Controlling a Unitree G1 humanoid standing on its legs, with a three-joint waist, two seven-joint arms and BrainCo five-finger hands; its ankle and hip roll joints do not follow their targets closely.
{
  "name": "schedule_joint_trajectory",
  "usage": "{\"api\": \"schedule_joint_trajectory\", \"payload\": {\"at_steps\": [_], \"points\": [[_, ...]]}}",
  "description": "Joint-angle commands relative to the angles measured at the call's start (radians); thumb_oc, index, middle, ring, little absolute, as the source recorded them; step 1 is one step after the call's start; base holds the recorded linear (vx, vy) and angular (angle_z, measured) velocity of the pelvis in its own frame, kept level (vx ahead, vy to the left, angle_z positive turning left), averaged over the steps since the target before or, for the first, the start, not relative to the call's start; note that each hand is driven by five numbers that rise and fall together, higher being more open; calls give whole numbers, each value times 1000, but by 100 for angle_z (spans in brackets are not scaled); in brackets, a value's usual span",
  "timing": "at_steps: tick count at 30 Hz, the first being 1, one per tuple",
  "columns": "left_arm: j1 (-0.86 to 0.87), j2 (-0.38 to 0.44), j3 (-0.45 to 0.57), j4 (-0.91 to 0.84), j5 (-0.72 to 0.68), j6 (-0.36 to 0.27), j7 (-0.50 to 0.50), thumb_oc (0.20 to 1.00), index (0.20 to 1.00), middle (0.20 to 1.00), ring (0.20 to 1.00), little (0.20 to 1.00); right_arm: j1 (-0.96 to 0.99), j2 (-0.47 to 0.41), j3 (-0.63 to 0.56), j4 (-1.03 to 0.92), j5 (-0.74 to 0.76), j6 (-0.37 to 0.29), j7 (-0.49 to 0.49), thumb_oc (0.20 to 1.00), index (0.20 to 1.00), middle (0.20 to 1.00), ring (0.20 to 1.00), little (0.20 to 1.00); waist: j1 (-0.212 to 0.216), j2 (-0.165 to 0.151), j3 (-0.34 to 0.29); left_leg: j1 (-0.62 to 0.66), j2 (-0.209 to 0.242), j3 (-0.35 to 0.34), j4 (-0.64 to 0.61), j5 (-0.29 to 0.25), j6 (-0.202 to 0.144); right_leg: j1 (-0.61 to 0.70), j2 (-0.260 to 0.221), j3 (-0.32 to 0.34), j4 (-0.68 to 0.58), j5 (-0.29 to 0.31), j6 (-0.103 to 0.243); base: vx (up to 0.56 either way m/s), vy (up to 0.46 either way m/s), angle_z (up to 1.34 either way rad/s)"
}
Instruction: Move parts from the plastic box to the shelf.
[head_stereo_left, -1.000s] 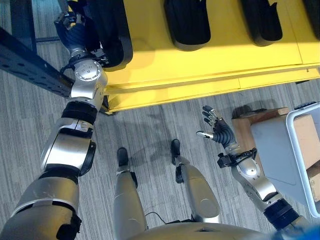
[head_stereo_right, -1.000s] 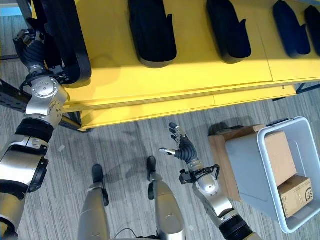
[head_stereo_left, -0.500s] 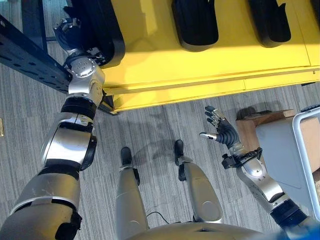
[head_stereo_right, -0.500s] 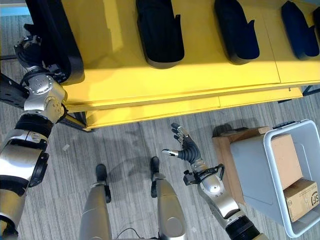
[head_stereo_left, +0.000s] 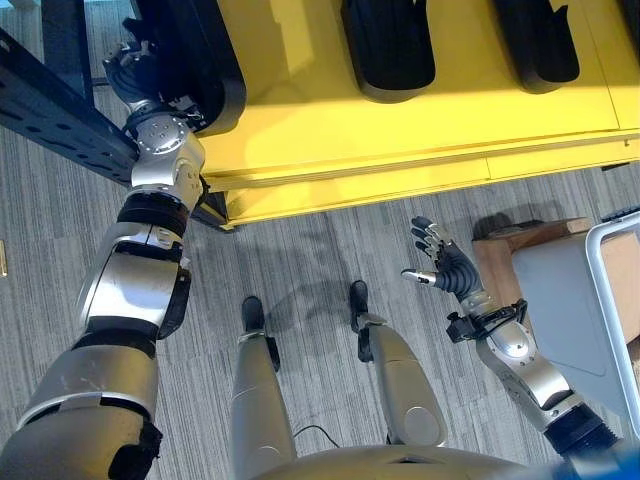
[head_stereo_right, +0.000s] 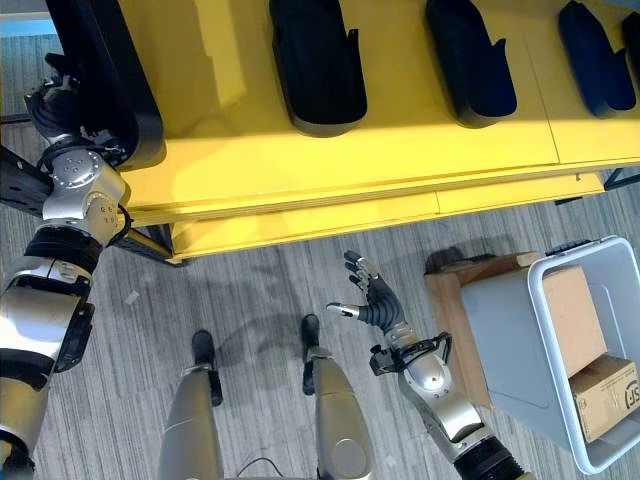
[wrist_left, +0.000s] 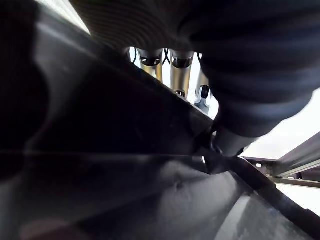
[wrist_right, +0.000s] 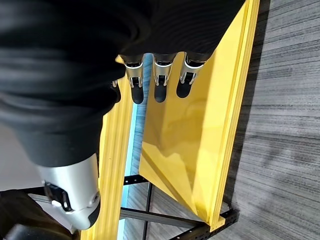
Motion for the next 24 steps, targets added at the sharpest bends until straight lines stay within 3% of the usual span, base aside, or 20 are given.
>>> {"api": "schedule_joint_trajectory", "payload": {"at_steps": [1,9,10,24], "points": [[-81,46,10,66,28,-12,-32,200,200,200,200,200,27,-60,-58,-68,21,-31,3,1000,1000,1000,1000,1000,-16,26,-33,11,48,17,2,-8,-12,9,-15,20,99,-65,32,16,12,-4],[-49,53,37,83,24,-3,-38,200,200,200,200,200,42,-61,-67,-72,28,-30,7,1000,1000,1000,1000,1000,-14,28,-38,3,54,26,11,-12,-12,-7,-14,26,107,-65,30,8,8,-6],[-47,49,42,80,18,-4,-38,1000,1000,1000,1000,1000,41,-67,-63,-73,29,-30,9,1000,1000,1000,1000,1000,-14,30,-38,0,54,27,13,-13,-12,-12,-14,27,113,-65,29,0,0,0],[-41,64,40,81,26,-3,-47,1000,1000,1000,1000,1000,48,-89,-63,-74,32,-24,26,1000,1000,1000,1000,1000,-6,36,-40,-4,54,24,19,-12,-13,-21,-13,30,127,-67,26,0,0,0]]}}
